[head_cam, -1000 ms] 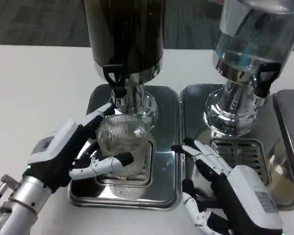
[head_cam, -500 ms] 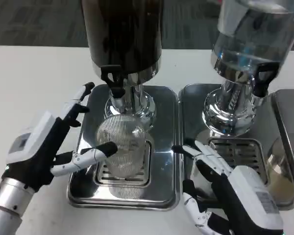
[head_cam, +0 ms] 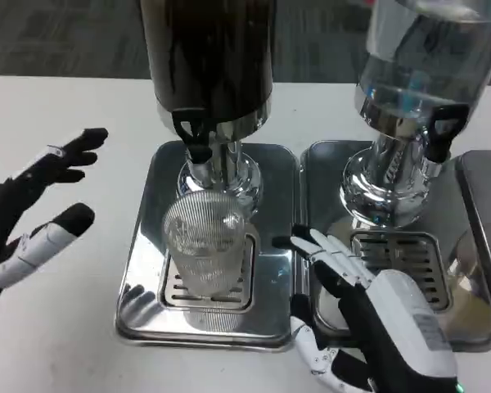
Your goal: Grasp the cup under the faucet to collect the drink, then remove the cup.
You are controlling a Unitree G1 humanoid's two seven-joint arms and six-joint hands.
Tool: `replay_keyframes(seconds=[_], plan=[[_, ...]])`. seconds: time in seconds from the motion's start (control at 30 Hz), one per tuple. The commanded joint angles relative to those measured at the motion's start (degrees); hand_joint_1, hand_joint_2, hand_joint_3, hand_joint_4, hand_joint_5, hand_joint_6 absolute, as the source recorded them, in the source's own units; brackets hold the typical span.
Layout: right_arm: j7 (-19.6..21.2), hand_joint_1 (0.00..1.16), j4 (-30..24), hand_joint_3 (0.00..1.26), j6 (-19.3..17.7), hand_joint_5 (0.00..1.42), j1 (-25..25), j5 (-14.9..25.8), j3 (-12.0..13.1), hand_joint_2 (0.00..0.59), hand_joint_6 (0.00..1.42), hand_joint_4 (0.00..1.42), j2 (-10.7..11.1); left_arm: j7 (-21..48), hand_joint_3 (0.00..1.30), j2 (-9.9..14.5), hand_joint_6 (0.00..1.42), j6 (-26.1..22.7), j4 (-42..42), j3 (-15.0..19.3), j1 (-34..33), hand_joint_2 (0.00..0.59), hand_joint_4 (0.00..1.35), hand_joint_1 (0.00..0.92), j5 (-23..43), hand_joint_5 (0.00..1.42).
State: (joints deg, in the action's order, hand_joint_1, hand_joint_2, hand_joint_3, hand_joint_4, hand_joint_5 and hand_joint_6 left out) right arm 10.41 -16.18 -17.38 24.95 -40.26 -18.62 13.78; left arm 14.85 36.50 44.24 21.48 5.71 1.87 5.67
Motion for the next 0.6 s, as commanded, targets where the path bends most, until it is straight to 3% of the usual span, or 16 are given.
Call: replay_keyframes(seconds=[0.03,0.3,0.6], plan=[[0.8,0.53,-0.3,0.21,0.8,0.09,0.2,-1.1,-0.3,0.586,0.23,0.1,-0.8,11.5,0.25,0.3,0.26,-0.4,2.4,1.6,-2.8,0.086,0.19,0.0,10.9,0.21],[0.9,0.54,0.6,0.21,0.5,0.09,-0.3,-1.1,-0.1,0.586,0.23,0.1,-1.1,26.3,0.32,0.1,0.3,-6.4,2.0,6.7,-6.1,0.078,0.26,0.0,23.1,0.27],[2.1,0.54,2.6,0.21,0.2,0.09,-1.3,-1.2,-0.5,0.586,0.23,0.1,-1.8,43.1,0.34,1.9,0.27,-26.0,1.8,10.2,-13.2,0.056,0.25,0.0,32.1,0.27]])
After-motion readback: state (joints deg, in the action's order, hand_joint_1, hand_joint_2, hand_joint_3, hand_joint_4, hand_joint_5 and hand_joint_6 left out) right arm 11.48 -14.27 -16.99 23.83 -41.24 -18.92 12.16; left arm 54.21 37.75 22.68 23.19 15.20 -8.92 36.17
